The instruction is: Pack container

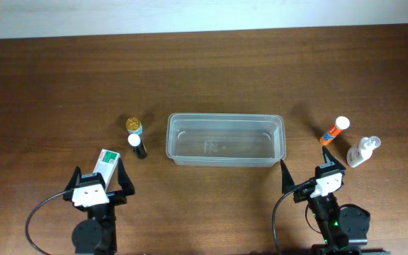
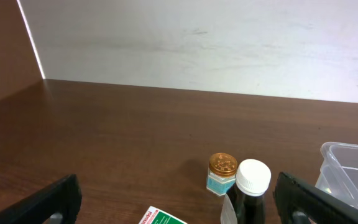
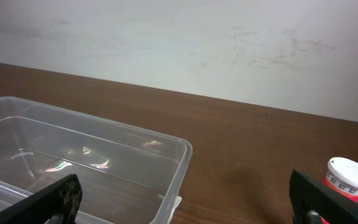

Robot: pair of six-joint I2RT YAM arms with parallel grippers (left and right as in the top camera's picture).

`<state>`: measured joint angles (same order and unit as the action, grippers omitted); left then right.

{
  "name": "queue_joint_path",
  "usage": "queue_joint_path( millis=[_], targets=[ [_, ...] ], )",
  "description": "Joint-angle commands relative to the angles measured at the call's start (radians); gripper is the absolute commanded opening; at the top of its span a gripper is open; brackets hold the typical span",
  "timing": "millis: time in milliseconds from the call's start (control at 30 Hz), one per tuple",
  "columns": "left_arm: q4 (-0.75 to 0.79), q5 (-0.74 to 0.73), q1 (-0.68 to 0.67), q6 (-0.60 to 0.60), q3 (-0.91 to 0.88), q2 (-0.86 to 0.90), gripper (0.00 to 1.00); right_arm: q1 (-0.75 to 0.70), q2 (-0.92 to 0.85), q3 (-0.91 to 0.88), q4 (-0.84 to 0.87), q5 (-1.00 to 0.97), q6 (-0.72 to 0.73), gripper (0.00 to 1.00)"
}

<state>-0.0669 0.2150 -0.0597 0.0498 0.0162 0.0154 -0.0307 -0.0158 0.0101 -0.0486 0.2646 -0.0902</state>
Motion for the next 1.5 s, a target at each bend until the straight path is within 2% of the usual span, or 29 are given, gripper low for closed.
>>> queue_joint_path(
  millis=[0,833,933,1100,1233,1367,1467],
  targets=[
    [-0.002,0.011,-0.001,-0.001,-0.002,-0.008,0.99,0.006,0.008,-0.003,-0.007,0.02,-0.007,0.98],
    [-0.002,0.011,-0.001,-0.001,-0.002,-0.008,0.99,0.006,0.008,-0.003,-0.007,0.02,-0.006,0.98],
    [0.023,0.025,-0.001,0.0,-0.002,-0.009,0.99,0.006,0.008,-0.003,-0.003,0.02,0.062,0.98],
    [0.103,0.018,0.004,0.04,0.002,-0.008,0.99,0.006,0.008,0.012,-0.012,-0.109,0.224,0.98],
    [0.097,0.029,0.004,0.04,0.051,0.034,0.99,0.004,-0.016,0.077,-0.016,-0.257,0.254,0.98],
    [0.084,0.12,0.004,0.039,0.171,0.155,0.99,0.004,-0.106,0.213,-0.026,-0.378,0.253,0.98],
    [0.08,0.13,0.004,0.005,0.308,0.319,0.99,0.004,-0.236,0.365,-0.079,-0.46,0.253,0.98]
  ],
)
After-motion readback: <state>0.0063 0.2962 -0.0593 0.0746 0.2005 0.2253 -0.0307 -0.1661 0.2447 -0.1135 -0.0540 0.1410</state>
